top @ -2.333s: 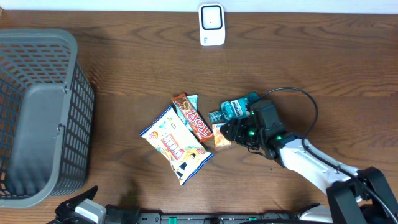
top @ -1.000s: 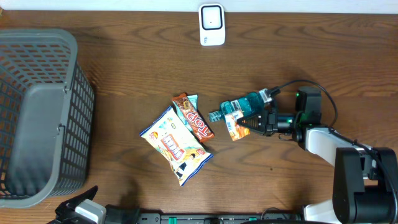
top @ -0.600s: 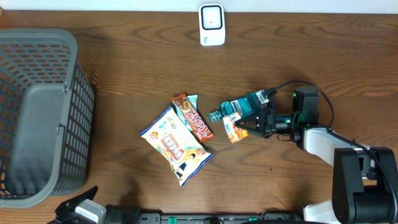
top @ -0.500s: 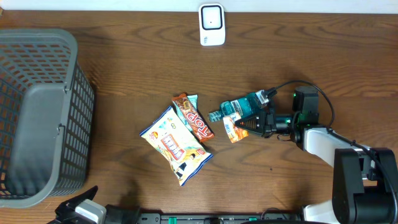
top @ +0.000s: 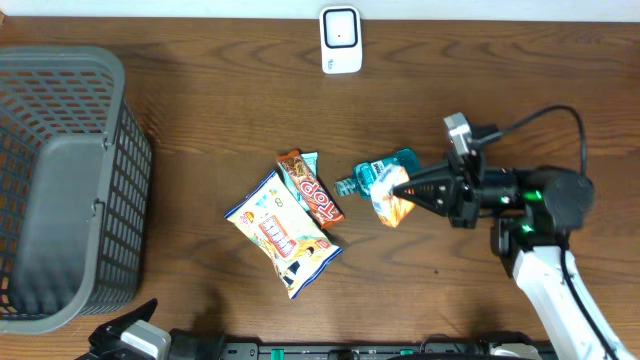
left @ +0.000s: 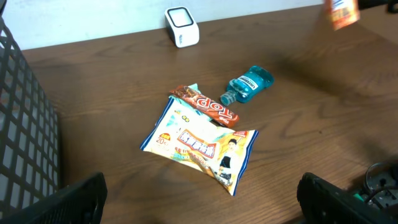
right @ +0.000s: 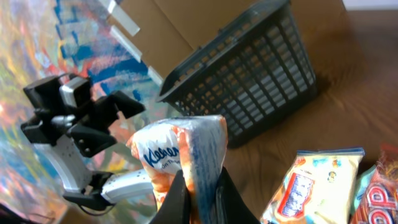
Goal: Scan the item barcode
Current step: 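Grasp the Kleenex pack with the right gripper and lift it, then carry the Kleenex pack up to the white scanner window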
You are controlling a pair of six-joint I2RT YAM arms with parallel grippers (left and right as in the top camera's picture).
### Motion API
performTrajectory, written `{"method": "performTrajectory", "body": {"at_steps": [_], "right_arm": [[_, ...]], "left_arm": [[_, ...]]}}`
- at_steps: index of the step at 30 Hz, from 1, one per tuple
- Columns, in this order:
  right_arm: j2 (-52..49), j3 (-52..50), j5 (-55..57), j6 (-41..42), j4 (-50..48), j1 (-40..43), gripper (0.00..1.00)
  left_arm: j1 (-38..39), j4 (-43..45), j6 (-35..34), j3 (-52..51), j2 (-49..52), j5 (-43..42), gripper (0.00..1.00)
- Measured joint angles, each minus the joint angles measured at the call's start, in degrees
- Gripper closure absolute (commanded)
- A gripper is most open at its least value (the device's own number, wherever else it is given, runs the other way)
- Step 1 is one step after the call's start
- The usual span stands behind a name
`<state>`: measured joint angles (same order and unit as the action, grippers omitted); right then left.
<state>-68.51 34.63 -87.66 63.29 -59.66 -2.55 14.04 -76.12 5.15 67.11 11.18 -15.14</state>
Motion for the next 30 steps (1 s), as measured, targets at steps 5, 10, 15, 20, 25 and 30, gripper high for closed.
{"method": "performTrajectory", "body": {"at_steps": [5, 10, 15, 20, 25, 30], "right_arm": [[2.6, 0.0, 0.1, 4.4, -2.2, 0.0, 0.98], [0.8, 0.0, 2.5, -1.2, -1.1, 0.0, 0.98], [-1.5, 0.0, 9.7, -11.4, 5.6, 0.0, 0.99], [-1.6, 0.1, 23.1, -23.9, 28.7, -0.1, 0.99], [-2.3, 0.2, 35.5, -32.7, 41.3, -0.8, 0.99], [-1.7, 3.6, 42.8, -39.5, 58.7, -4.5, 0.99]], "left_arm": [[0.0, 0.0, 0.0, 0.0, 0.0, 0.0, 0.02], [0.0, -0.1, 0.0, 0.0, 0.0, 0.0, 0.02], [0.0, -0.2, 0.0, 0.0, 0.0, 0.0, 0.02], [0.0, -0.2, 0.0, 0.0, 0.0, 0.0, 0.02], [0.0, -0.3, 0.0, 0.0, 0.0, 0.0, 0.02], [0.0, -0.3, 0.0, 0.0, 0.0, 0.0, 0.02]]}}
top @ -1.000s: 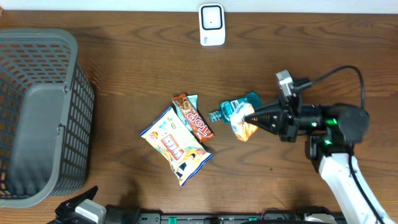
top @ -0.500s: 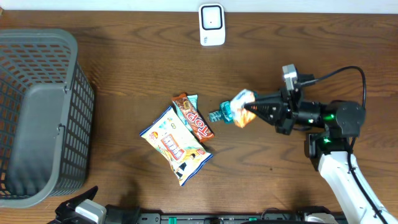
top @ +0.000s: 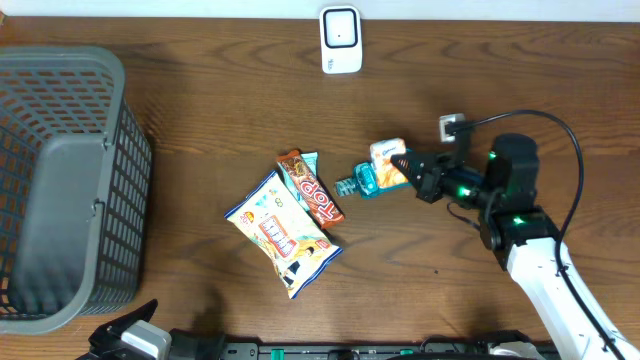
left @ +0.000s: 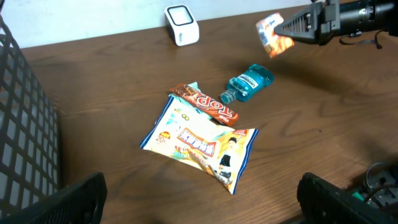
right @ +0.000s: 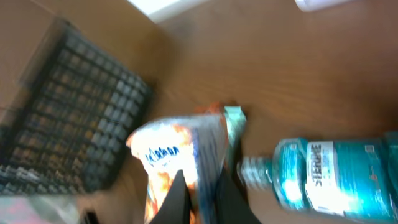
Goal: Scan the item barcode
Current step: 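Carry the Kleenex pack up to the white scanner window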
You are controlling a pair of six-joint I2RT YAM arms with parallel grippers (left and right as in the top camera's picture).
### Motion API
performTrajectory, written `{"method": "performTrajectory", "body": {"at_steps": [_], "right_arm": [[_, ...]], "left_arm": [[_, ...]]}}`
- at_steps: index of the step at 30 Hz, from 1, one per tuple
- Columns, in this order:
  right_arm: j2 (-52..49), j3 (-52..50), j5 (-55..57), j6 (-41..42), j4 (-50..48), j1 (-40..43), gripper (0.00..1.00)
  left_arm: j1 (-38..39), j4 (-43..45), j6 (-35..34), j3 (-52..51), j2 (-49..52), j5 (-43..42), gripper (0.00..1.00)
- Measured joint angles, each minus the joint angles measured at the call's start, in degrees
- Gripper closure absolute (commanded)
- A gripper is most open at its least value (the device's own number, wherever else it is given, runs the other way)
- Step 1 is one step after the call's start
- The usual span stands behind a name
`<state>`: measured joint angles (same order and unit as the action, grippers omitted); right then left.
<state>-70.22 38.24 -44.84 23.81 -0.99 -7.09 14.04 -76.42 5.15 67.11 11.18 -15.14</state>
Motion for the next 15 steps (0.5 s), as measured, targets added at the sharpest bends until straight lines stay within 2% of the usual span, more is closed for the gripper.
{"method": "performTrajectory", "body": {"at_steps": [3, 7, 10, 15], "right_arm": [[0.5, 4.6, 9.3, -4.7, 13.1, -3.7, 0.99], [0.6, 11.1, 25.5, -10.1, 19.6, -10.9, 0.99], [0.6, 13.9, 37.2, -14.6, 17.3, -16.2, 0.99], [-2.7, 15.4, 51.2, -21.0, 6.0, -21.2, 0.99]], "left_arm": [[0.0, 0.0, 0.0, 0.0, 0.0, 0.0, 0.02], [0.0, 0.0, 0.0, 0.0, 0.0, 0.0, 0.02], [0.0, 0.0, 0.0, 0.0, 0.0, 0.0, 0.02], [0.0, 0.0, 0.0, 0.0, 0.0, 0.0, 0.02]]}}
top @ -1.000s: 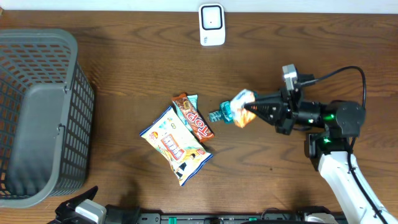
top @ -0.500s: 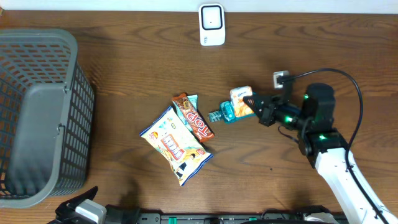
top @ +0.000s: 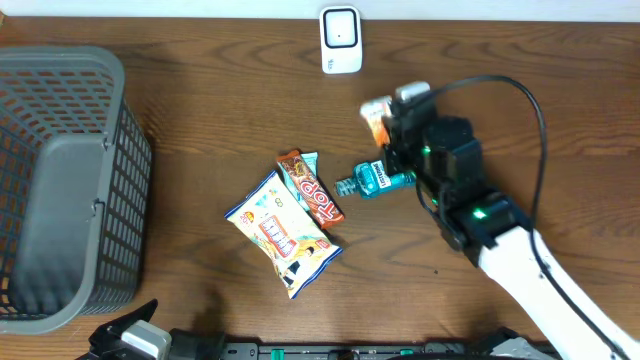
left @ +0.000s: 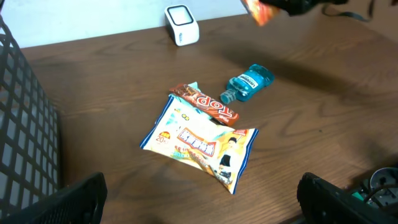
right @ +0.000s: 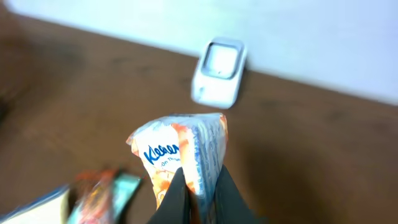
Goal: Scan the item barcode
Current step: 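Carry the Kleenex pack up to the white scanner window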
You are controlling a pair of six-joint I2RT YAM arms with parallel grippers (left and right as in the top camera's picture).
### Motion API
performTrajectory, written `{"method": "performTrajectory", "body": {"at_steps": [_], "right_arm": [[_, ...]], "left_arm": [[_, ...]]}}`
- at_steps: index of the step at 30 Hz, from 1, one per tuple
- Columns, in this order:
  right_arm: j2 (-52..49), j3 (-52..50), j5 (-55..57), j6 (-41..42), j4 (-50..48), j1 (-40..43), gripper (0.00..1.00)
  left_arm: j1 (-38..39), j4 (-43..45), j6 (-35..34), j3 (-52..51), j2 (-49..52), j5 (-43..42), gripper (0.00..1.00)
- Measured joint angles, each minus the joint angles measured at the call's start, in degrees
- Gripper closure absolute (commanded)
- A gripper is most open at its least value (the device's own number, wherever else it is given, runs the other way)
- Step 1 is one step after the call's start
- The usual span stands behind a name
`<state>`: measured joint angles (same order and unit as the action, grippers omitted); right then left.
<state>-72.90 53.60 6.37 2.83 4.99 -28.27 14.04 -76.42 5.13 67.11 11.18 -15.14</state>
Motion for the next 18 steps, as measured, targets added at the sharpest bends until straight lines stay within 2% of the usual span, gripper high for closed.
{"method": "performTrajectory", "body": {"at_steps": [2, 6, 18], "right_arm": [[-4.7, 1.2, 3.7, -1.4, -3.2, -0.1, 0.99], [-17.6, 9.0, 7.8, -4.2, -1.6, 0.1, 0.99], [-56.1, 56.7, 13.6, -11.7, 8.4, 1.1, 0.99]], "left_arm": [[0.0, 0.0, 0.0, 0.0, 0.0, 0.0, 0.02], [0.0, 0.0, 0.0, 0.0, 0.0, 0.0, 0.02], [0.0, -0.1, 0.0, 0.0, 0.0, 0.0, 0.02]]}}
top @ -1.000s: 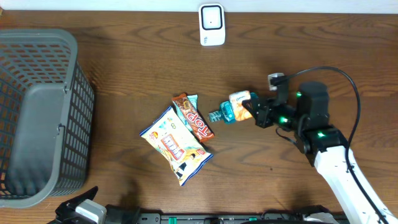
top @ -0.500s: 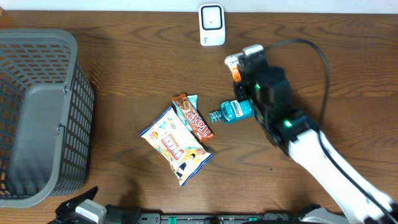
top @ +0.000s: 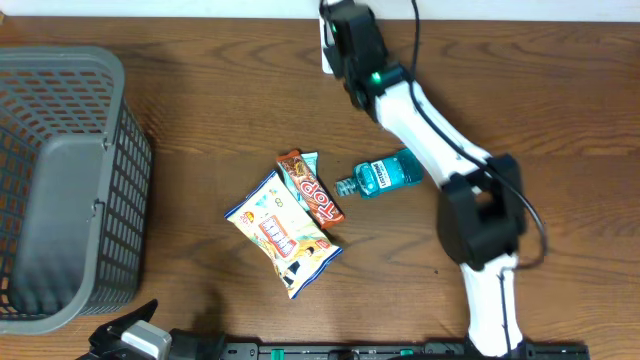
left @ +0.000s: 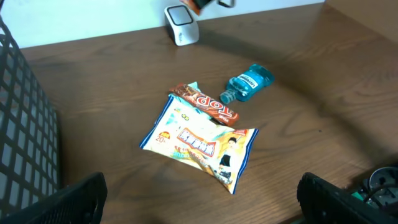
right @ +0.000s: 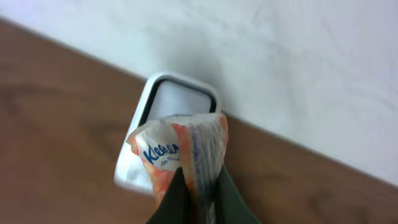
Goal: Scan the item barcode
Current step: 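Carry the Kleenex pack up to the white scanner window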
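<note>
A white and orange Kleenex tissue pack (right: 180, 146) is pinched in my right gripper (right: 198, 179), which is shut on its lower edge. The pack hangs right in front of the white scanner (right: 163, 99) at the table's far edge, covering part of its dark window. From overhead the right gripper (top: 350, 28) sits over the scanner (top: 326, 58) and hides the pack. The left wrist view shows the scanner (left: 181, 26) with an orange corner of the pack (left: 196, 6) just above it. My left gripper (left: 205, 208) is low at the near edge, open and empty.
A grey mesh basket (top: 60, 180) fills the left side. Mid-table lie a blue mouthwash bottle (top: 385, 175), a brown chocolate bar (top: 310, 190) and a white and blue snack bag (top: 283, 232). A white wall rises behind the scanner.
My right gripper, still shut on the tissue pack, has moved from above the bottle area to the far edge. The pack is now close against the scanner's face. The left arm has not moved.
My right gripper held the tissue pack to the right of the bottle, pointing at the basket. Then it held it over the bottle, then farther back facing the scanner, and now directly in front of the scanner. The other items stayed put.
</note>
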You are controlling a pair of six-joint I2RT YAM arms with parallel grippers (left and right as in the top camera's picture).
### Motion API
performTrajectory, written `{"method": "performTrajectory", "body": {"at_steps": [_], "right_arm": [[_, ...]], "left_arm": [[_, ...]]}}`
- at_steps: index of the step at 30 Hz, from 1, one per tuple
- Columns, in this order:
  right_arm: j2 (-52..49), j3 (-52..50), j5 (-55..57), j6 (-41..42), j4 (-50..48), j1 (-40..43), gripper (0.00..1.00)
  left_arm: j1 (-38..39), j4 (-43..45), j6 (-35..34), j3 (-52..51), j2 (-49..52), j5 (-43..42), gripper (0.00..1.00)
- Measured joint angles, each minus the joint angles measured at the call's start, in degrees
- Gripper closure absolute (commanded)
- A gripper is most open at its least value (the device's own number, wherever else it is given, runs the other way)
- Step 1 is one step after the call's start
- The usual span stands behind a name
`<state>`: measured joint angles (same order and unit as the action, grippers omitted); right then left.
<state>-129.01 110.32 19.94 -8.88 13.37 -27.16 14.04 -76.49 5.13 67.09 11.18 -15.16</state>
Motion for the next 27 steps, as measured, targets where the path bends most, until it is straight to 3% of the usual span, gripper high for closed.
{"method": "performTrajectory", "body": {"at_steps": [7, 27], "right_arm": [[-14.3, 16.0, 1.0, -0.7, 2.1, 1.0, 0.99], [-16.5, 17.9, 1.5, -0.7, -1.0, 3.0, 0.96]], "left_arm": [[0.0, 0.0, 0.0, 0.0, 0.0, 0.0, 0.02], [0.0, 0.0, 0.0, 0.0, 0.0, 0.0, 0.02]]}}
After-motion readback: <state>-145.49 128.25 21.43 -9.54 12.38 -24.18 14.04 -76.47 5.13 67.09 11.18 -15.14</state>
